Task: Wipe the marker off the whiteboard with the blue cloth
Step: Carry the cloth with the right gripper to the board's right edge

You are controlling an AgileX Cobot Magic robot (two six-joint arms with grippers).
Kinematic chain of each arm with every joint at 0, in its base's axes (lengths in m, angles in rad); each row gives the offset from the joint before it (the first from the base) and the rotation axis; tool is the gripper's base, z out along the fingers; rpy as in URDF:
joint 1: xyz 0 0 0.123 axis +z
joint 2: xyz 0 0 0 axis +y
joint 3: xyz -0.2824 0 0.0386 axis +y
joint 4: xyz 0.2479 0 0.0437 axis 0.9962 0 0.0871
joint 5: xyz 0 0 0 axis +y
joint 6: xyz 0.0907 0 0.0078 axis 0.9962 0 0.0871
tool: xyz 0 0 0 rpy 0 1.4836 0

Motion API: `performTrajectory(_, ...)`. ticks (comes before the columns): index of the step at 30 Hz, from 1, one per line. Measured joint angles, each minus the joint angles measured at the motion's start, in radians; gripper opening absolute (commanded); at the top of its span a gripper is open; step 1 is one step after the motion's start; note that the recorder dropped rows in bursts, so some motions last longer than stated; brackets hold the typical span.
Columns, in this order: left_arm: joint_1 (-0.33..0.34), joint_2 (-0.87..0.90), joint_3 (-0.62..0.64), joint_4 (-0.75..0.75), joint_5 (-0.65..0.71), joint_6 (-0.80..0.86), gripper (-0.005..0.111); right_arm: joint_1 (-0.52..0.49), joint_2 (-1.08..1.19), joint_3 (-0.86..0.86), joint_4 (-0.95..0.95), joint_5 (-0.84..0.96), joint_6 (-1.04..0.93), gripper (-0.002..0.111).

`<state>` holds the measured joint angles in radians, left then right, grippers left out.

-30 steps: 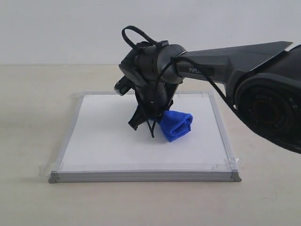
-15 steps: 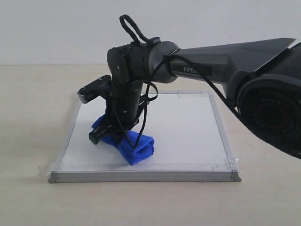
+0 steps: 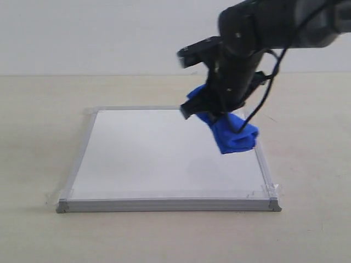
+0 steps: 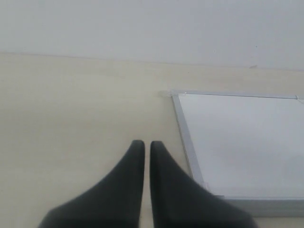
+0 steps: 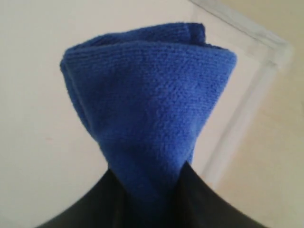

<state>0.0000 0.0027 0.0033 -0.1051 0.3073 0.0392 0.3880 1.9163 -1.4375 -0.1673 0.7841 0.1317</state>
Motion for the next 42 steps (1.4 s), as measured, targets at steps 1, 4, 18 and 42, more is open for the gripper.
performTrajectory(1, 0.000, 0.000, 0.000, 0.000, 0.000, 0.000, 0.004, -0.027, -0.016, 0.028, -0.023, -0.001, 0.033, 0.000)
performTrajectory(4, 0.000, 0.000, 0.000, 0.000, 0.000, 0.000, 0.004, -0.112, -0.032, 0.092, -0.095, -0.003, 0.136, 0.000)
performTrajectory(18, 0.000, 0.000, 0.000, 0.000, 0.000, 0.000, 0.004, -0.178, 0.091, 0.162, -0.249, -0.115, 0.404, 0.000)
performTrajectory(42, 0.000, 0.000, 0.000, 0.000, 0.000, 0.000, 0.004, -0.237, 0.121, 0.162, -0.120, -0.189, 0.220, 0.008)
